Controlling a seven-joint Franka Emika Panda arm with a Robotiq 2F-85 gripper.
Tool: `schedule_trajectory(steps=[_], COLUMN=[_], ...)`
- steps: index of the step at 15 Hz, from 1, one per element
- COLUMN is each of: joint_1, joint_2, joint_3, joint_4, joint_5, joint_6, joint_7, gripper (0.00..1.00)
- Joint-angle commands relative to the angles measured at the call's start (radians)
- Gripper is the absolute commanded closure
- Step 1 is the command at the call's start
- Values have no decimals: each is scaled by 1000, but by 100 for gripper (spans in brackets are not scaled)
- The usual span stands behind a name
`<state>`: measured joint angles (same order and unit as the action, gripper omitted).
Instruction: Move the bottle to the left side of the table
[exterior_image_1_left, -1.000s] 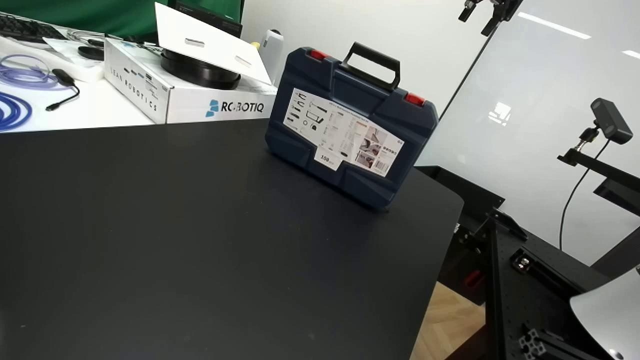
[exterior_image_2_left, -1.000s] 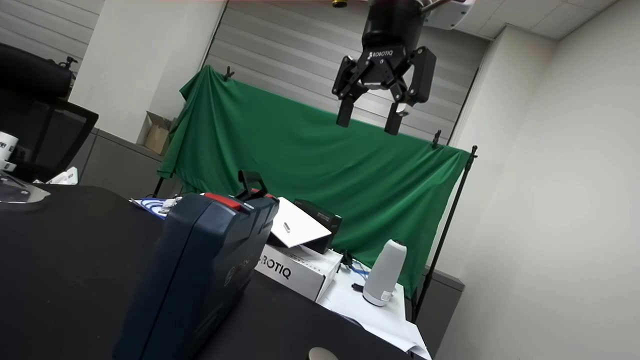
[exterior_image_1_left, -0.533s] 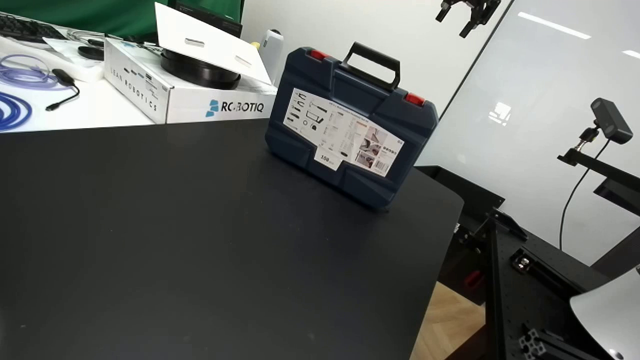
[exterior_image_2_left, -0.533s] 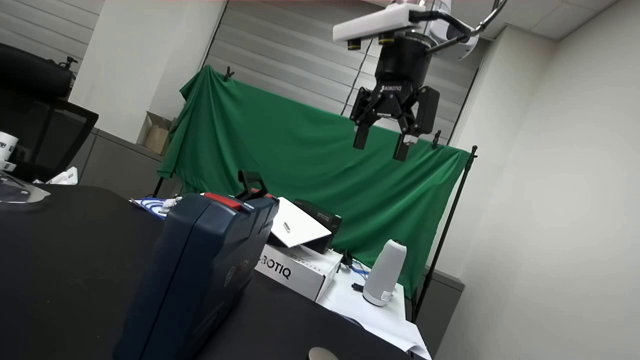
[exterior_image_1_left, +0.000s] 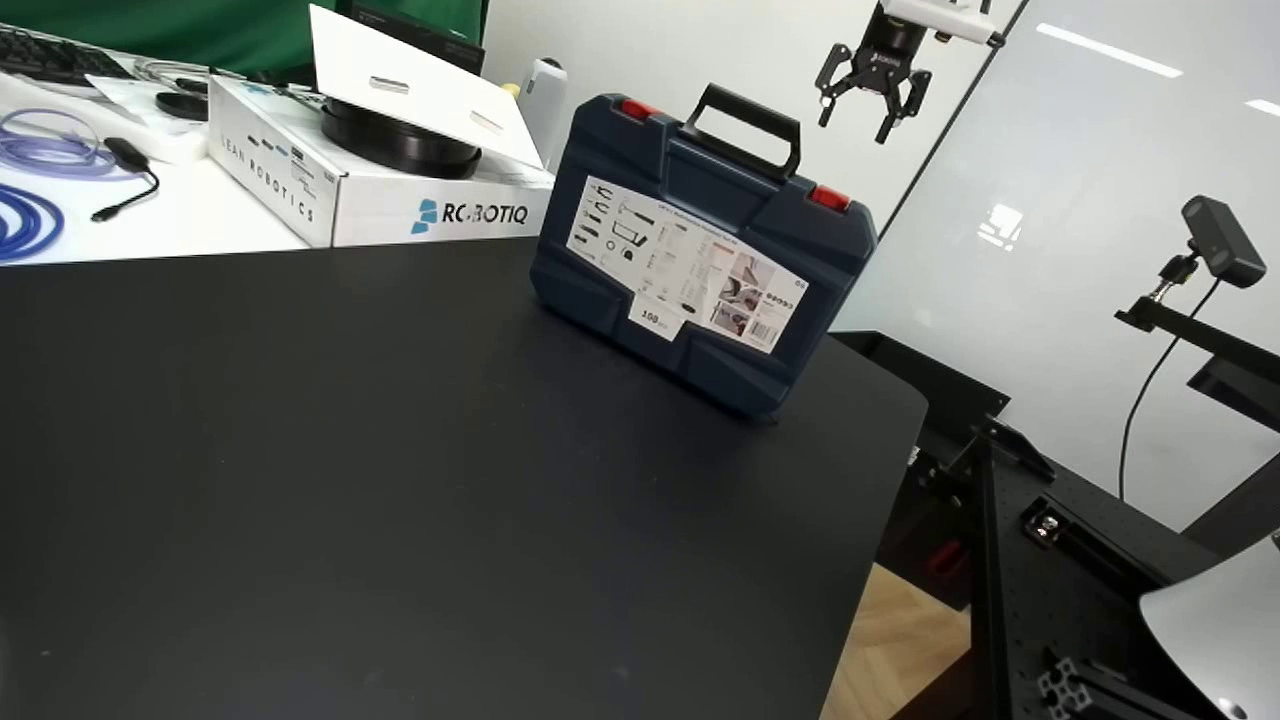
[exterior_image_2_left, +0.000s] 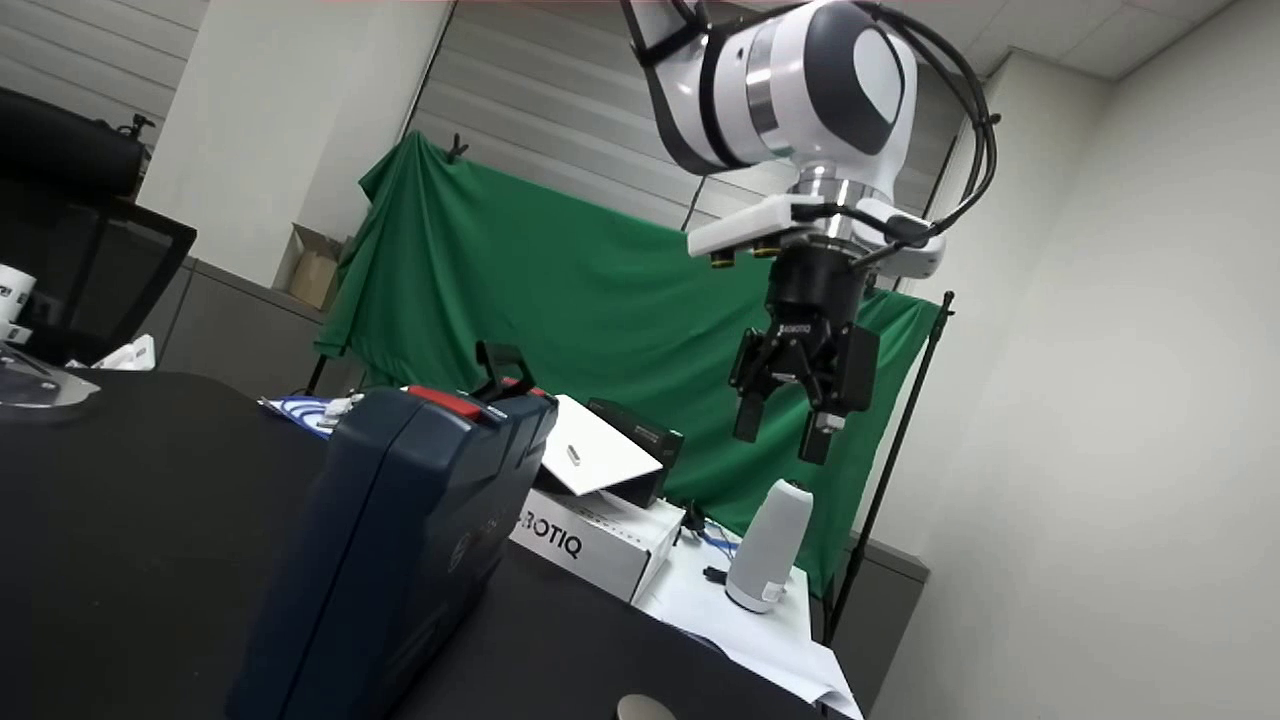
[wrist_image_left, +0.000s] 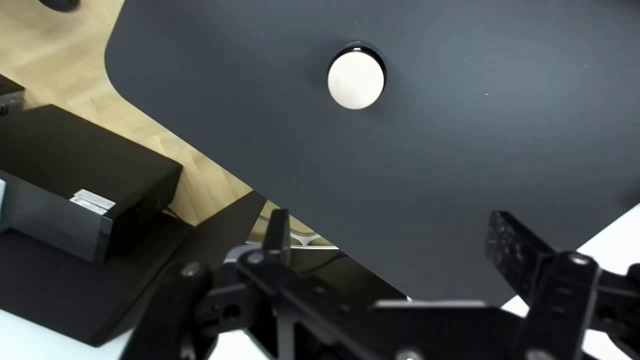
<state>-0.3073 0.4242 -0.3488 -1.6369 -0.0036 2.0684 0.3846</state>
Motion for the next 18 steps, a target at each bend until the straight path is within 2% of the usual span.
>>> schedule_trajectory(steps=[1,8,15,17,18], joint_1=[-38,-102,-105,-101,-99], joint_2=[92,147,181,179,192], joint_3=[10,54,64,62,57], joint_4=[93,50,3,-19,8], joint_5=[52,206,238,229,221], joint_6=[-36,63,147,147,134], joint_7=[24,-61,-95,-103,-94], gripper=[0,0,0,0,0])
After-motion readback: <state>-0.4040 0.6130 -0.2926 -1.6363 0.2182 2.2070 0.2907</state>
